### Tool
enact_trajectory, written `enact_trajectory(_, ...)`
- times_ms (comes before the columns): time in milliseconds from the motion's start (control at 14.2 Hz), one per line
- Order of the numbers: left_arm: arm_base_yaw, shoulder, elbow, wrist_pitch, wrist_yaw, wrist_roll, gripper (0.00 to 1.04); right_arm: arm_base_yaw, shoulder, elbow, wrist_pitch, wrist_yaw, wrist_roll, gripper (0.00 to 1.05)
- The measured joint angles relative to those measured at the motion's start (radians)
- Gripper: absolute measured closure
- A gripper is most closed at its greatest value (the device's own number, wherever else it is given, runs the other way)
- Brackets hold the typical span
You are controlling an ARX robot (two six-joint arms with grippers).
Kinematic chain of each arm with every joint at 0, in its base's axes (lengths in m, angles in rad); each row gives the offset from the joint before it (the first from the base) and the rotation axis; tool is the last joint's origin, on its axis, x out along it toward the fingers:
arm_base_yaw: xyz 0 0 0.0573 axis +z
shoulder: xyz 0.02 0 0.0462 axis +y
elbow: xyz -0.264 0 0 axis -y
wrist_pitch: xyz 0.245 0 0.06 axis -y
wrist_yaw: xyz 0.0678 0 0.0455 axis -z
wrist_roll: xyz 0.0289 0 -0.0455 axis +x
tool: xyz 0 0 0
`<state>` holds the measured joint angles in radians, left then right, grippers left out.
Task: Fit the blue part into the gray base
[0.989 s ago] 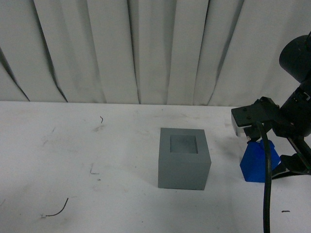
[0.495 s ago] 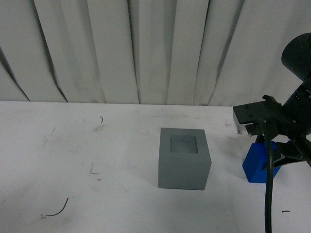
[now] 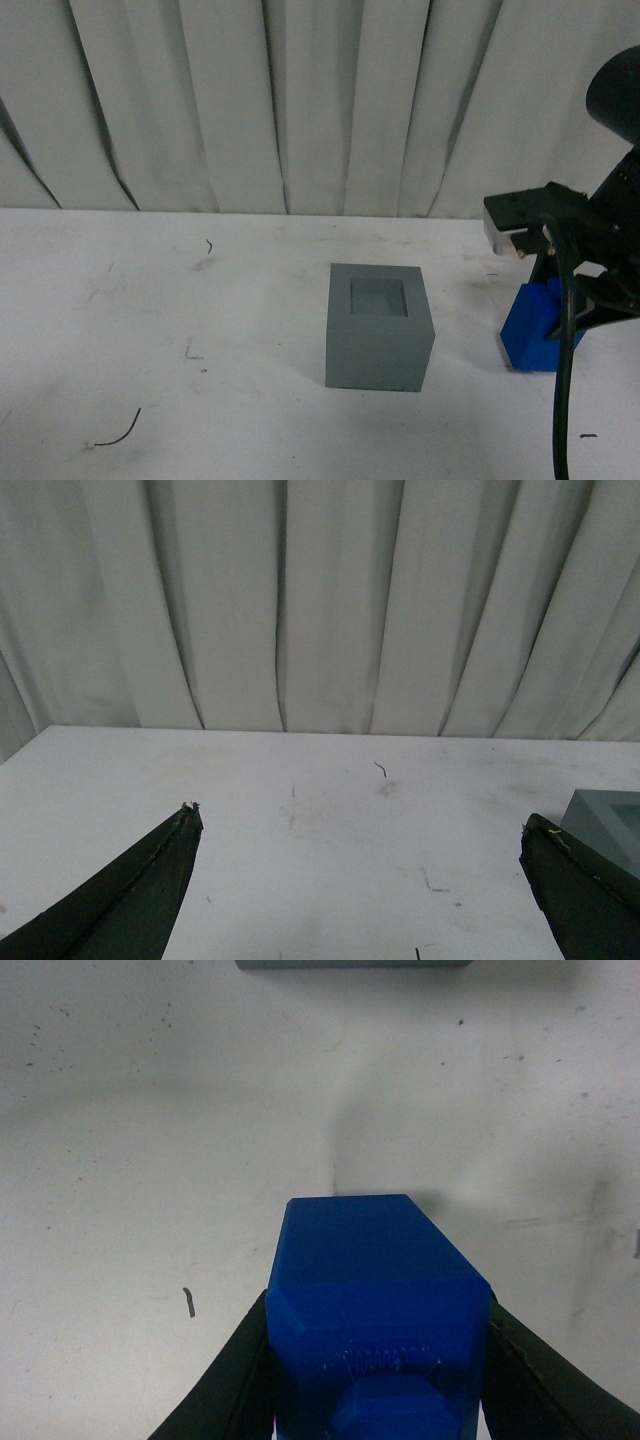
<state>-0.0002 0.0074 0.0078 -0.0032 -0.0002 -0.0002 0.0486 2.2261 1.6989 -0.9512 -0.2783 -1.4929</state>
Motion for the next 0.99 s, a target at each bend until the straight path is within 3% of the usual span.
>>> enact_trajectory(495,0.000,0.000,0.000,0.000,0.000,0.000,0.07,0.041,-0.107,0.113,-0.159,-0.032,0.007,0.58)
enact_trajectory(989,0.000,0.000,0.000,0.000,0.000,0.000,0.07,0.229,-0.037,0.220,-0.173,-0.088,0.128,0.58)
